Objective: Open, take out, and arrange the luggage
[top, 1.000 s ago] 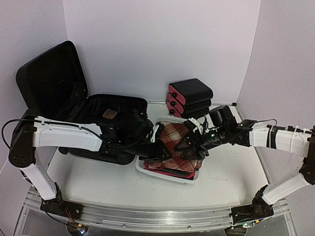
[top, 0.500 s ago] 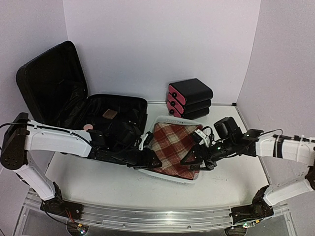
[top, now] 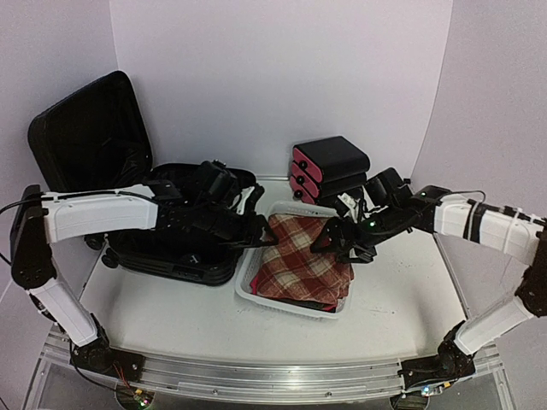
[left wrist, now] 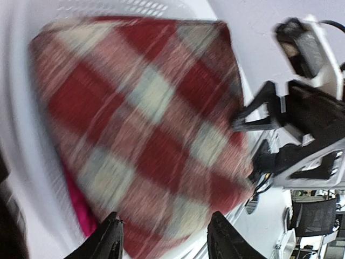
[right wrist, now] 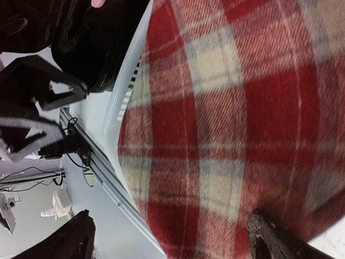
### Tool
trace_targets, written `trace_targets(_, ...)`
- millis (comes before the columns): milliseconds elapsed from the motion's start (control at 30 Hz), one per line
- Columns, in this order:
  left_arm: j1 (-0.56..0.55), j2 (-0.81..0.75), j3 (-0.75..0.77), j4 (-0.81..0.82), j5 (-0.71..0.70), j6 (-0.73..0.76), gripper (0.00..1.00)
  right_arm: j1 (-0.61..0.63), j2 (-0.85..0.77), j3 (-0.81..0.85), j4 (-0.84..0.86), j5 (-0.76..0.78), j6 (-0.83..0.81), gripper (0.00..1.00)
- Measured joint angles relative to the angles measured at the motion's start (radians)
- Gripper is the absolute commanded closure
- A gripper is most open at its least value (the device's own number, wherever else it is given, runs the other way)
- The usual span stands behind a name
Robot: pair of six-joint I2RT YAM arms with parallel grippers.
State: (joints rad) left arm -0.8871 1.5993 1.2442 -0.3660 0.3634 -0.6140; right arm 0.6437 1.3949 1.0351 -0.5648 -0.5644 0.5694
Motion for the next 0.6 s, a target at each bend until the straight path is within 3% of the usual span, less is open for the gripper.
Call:
trace_targets(200, -0.004, 0.137, 0.143, 0.023, 0.008, 0.032, 0.37, -0.100, 0.191, 0.140, 0.078, -0.026, -0.002, 0.05)
trace_targets(367, 0.022, 0.102, 0.079, -0.007, -0.038, 0.045, 0.29, -0.159, 0.229, 0.123, 0.107, -0.001, -0.040, 0.02)
trace_targets(600, 0.073, 0.077, 0.002, -0.087, -0.092, 0.069, 0.30, -0.177, 0.227, 0.100, 0.114, -0.052, -0.071, 0.02)
